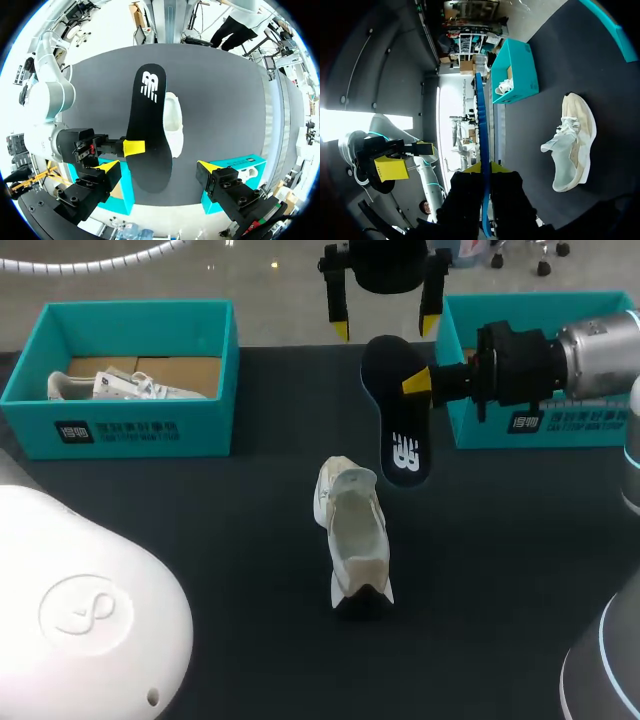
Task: Take the shoe out of the shoebox, open the shoe tongue, remove and reinsert the insole, then place the shoe into the shoebox
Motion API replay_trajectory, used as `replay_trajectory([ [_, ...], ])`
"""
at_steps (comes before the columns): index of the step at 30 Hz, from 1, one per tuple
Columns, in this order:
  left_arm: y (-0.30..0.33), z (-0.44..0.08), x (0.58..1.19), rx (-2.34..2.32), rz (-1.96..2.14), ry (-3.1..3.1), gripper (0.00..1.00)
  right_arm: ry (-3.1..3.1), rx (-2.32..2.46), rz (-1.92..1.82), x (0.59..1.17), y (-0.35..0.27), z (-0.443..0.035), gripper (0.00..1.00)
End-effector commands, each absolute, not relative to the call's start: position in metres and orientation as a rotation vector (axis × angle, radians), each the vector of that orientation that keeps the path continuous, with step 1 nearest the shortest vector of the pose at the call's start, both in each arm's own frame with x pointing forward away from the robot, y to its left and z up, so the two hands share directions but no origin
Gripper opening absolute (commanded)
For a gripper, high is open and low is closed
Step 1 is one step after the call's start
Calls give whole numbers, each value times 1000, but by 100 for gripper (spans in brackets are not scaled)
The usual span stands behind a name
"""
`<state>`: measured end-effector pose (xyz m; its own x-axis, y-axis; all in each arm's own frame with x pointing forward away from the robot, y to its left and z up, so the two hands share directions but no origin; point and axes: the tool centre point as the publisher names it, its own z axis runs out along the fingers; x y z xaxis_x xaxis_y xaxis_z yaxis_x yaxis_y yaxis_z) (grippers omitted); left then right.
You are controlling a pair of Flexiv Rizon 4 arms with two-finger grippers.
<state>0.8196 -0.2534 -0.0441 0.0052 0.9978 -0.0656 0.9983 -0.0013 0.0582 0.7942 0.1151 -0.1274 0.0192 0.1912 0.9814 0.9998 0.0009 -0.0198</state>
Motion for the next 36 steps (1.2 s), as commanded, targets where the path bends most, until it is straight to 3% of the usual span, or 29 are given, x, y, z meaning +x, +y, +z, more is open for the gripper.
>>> replay_trajectory([
  [1, -259, -42, 821, 2209, 79, 2184, 100, -1339, -1356, -1099, 795, 116, -126, 0],
  [36, -226, -60, 806, 1998, -245, 1827, 100, -1344, -1364, -1105, 795, 107, -120, 0],
])
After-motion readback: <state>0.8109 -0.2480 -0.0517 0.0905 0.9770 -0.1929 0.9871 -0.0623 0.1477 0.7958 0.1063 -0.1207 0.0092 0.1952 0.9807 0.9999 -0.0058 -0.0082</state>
